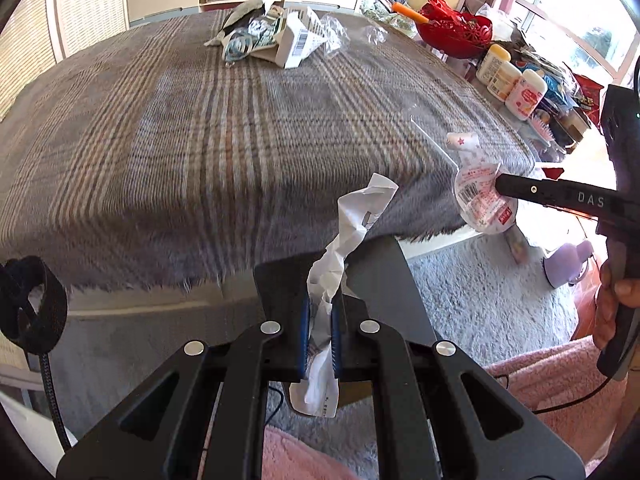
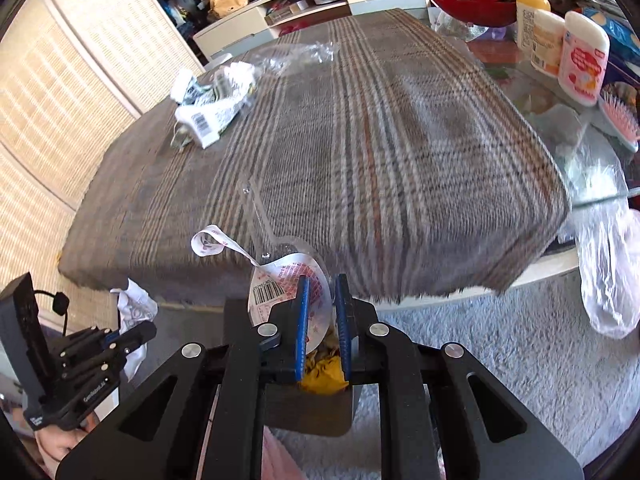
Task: Collect trash
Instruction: 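Carry the paper strip and round lid down into the trash bin while both tools open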
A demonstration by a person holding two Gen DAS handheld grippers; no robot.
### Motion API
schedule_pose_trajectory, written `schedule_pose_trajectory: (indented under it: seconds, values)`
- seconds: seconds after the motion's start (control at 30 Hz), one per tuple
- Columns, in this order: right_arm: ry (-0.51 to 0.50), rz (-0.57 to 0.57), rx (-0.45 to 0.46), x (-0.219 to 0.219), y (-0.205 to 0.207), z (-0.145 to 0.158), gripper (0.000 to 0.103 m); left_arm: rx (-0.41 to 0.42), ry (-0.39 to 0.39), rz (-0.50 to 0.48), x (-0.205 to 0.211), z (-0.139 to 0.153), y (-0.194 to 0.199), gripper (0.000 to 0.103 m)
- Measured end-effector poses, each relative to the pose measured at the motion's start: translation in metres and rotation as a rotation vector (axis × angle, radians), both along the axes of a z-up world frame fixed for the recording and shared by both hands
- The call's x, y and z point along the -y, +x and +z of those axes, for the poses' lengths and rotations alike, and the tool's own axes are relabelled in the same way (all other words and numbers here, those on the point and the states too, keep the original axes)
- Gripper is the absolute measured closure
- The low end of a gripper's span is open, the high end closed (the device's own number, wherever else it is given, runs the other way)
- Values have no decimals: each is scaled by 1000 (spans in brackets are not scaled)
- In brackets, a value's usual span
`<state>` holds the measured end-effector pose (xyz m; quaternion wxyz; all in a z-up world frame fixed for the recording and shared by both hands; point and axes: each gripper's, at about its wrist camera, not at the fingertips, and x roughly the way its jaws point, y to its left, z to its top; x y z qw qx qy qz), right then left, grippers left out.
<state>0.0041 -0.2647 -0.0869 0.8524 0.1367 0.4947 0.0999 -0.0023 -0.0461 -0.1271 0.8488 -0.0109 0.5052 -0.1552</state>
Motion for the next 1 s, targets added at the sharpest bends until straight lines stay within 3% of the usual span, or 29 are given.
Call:
schedule_pose_trajectory:
  seconds: [0.53, 0.73, 1.0]
  values:
    - [-14, 37, -137, -33, -42, -84, 93, -146, -50, 27, 11, -74, -30, 96]
    - [-23, 41, -155, -35, -38, -91, 93, -179, -35, 26, 16, -97, -30, 96]
    - [-47, 69, -185, -46, -35, -101, 93, -185, -19, 24, 26, -105, -23, 95]
